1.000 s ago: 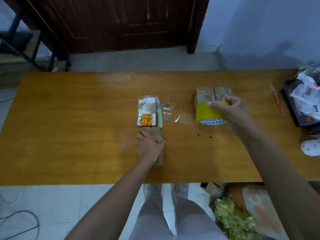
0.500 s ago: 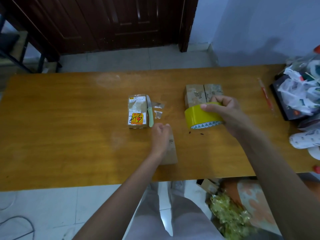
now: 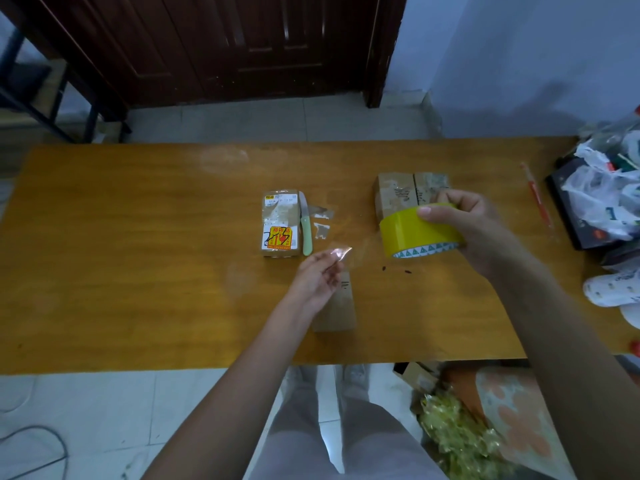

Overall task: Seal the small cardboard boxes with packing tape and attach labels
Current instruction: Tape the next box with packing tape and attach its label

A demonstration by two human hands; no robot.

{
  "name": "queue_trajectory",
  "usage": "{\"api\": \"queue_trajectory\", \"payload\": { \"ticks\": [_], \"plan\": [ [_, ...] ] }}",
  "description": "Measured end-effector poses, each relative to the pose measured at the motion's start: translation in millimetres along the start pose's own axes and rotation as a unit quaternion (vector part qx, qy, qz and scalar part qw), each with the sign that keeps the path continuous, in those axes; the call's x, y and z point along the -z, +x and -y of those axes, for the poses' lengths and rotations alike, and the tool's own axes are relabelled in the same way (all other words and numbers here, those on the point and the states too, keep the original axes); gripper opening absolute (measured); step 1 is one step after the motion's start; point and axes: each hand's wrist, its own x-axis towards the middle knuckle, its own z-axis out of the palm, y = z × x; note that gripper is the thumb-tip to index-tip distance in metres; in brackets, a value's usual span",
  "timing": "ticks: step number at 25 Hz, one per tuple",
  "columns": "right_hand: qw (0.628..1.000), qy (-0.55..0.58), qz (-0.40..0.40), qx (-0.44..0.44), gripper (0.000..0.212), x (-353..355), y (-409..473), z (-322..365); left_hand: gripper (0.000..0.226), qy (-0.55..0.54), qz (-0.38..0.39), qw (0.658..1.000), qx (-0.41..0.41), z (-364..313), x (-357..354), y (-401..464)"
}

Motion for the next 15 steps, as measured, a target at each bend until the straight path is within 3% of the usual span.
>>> {"api": "queue_trajectory", "payload": {
  "ticks": [4,9,15],
  "plan": [
    [0.997,-0.069,-0.023,-0.013,0.046,4,4,-24,0.003,0.018,-0.062,0.997,-0.052,-11,29,3],
    [0.984,-0.173,-0.029,-0.036,0.04,-1,0,-70,0.006,0.086,-0.107,0.989,-0.059,-4,60,4],
    [0.981,-0.181,-0.03,-0.058,0.04,-4,0,-104,0.007,0.123,-0.136,0.981,-0.059,16,80,3]
  ]
}}
